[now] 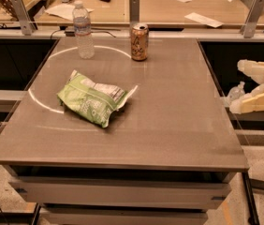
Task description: Pick orange can
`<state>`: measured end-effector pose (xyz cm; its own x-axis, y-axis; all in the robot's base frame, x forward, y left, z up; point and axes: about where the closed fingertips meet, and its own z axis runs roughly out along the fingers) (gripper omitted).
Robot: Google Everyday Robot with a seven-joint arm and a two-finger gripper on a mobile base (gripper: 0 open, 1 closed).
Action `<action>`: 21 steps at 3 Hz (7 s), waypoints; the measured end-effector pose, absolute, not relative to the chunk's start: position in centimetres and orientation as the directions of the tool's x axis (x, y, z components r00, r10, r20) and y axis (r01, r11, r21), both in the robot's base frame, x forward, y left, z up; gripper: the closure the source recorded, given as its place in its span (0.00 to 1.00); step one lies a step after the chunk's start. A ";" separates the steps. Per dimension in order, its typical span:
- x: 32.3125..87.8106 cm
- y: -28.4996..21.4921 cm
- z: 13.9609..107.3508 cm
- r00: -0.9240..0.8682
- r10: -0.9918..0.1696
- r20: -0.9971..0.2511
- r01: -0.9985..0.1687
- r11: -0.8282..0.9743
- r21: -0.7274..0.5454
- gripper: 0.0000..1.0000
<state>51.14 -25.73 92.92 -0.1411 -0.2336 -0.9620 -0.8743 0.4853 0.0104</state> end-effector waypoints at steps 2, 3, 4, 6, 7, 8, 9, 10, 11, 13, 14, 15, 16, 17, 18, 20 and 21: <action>56.2 -25.7 93.4 -0.090 -0.285 -0.954 -0.867 0.494 -0.066 0.00; 60.2 -26.6 93.2 -0.095 -0.285 -0.954 -0.857 0.510 -0.067 0.00; 64.1 -26.9 93.1 -0.099 -0.279 -0.955 -0.853 0.518 -0.063 0.00; 69.3 -24.1 92.4 -0.096 -0.335 -0.937 -0.799 0.588 -0.128 0.00; 71.6 -21.6 91.1 -0.137 -0.353 -0.926 -0.762 0.635 -0.129 0.00; 73.8 -19.2 90.4 -0.178 -0.342 -0.923 -0.724 0.681 -0.113 0.00; 75.7 -17.4 90.0 -0.197 -0.282 -0.939 -0.679 0.730 -0.077 0.00; 77.8 -15.7 90.1 -0.152 -0.239 -0.959 -0.711 0.700 -0.062 0.00; 77.8 -15.7 90.1 -0.152 -0.239 -0.959 -0.711 0.700 -0.062 0.00; 79.5 -11.3 90.4 -0.139 -0.263 -0.955 -0.693 0.714 -0.096 0.00; 80.7 -8.9 89.7 -0.136 -0.271 -0.953 -0.732 0.676 -0.087 0.00; 81.1 -7.0 89.3 -0.134 -0.277 -0.951 -0.785 0.616 -0.069 0.00; 81.6 -5.8 89.3 -0.121 -0.272 -0.955 -0.811 0.581 -0.063 0.00; 82.1 -4.5 89.0 -0.120 -0.264 -0.957 -0.830 0.556 -0.049 0.00; 82.7 -3.5 88.5 -0.130 -0.237 -0.963 -0.839 0.544 -0.020 0.00; 83.7 -2.2 88.7 -0.116 -0.144 -0.983 -0.863 0.505 0.028 0.40; 84.4 -2.4 90.9 -0.054 -0.090 -0.995 -0.870 0.493 0.002 0.64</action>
Offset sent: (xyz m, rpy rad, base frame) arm 0.0939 -0.0122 0.0189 -0.1013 -0.1198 -0.0318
